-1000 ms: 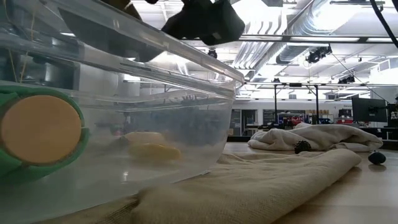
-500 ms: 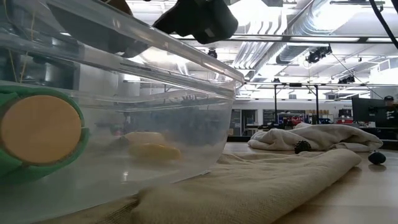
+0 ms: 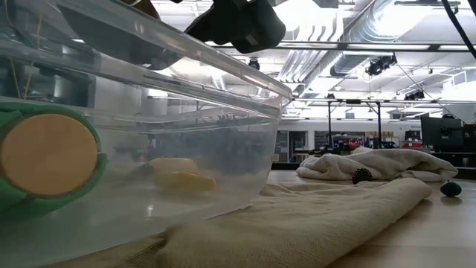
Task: Pick and placing Produce into tupperware
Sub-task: Put the kiwi into the container, then put the strawberry into the container
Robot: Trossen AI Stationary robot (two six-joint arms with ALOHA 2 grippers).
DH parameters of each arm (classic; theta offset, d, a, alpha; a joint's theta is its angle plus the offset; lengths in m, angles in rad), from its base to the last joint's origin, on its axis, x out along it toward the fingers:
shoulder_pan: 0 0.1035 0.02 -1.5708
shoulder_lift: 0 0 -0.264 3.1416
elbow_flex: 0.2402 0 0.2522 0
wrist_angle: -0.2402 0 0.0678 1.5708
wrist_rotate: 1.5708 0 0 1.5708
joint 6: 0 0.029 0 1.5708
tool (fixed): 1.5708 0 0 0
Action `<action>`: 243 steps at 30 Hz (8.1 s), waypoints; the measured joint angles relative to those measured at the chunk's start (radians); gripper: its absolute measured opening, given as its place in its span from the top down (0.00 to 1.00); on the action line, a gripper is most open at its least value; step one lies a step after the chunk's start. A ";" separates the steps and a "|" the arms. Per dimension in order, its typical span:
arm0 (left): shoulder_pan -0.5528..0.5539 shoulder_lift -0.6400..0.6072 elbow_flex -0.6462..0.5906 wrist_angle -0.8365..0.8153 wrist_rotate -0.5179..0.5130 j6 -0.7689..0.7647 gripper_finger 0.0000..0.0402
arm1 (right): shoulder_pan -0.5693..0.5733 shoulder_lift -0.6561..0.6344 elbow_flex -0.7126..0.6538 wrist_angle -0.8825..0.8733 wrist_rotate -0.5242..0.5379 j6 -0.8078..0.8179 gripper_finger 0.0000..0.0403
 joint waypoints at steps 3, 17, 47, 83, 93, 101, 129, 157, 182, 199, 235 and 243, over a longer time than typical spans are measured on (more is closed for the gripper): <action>0.000 0.000 0.000 0.000 0.000 0.000 0.67 | 0.000 0.000 0.000 0.000 0.000 -0.002 0.21; 0.000 0.000 0.000 0.000 0.000 0.006 0.67 | 0.000 0.000 0.000 -0.009 -0.108 0.005 0.21; 0.000 0.000 0.000 0.000 -0.004 0.008 0.67 | -0.019 -0.001 0.000 -0.083 -0.146 0.019 0.21; 0.000 0.000 0.000 -0.005 -0.026 0.007 0.67 | -0.019 -0.001 0.000 -0.150 -0.134 -0.022 0.21; 0.000 0.000 0.000 -0.005 -0.027 0.008 0.67 | -0.019 -0.001 0.000 -0.149 -0.166 -0.019 0.10; 0.000 0.000 0.000 -0.005 -0.027 0.007 0.67 | -0.019 -0.001 0.000 -0.141 -0.163 0.002 0.09; 0.000 0.000 0.000 -0.034 -0.038 0.027 0.67 | -0.051 -0.084 0.195 -0.545 -0.030 -0.045 0.10; 0.000 0.000 0.000 -0.026 -0.098 0.018 0.67 | -0.071 -0.364 0.194 -0.827 0.116 -0.168 0.78; 0.000 0.000 0.000 0.065 -0.162 -0.425 0.67 | 0.037 -1.230 -0.739 -0.579 0.236 -0.290 0.85; 0.000 0.001 0.000 0.138 -0.184 -0.491 0.67 | 0.053 -1.558 -1.628 0.326 -0.070 -0.155 0.95; 0.305 0.071 -0.293 0.195 -0.283 -0.189 0.67 | 0.053 -1.555 -1.636 0.325 0.335 0.091 0.95; 0.468 0.072 -0.314 0.293 -0.223 -0.127 0.67 | 0.053 -1.555 -1.636 0.328 0.343 0.108 0.95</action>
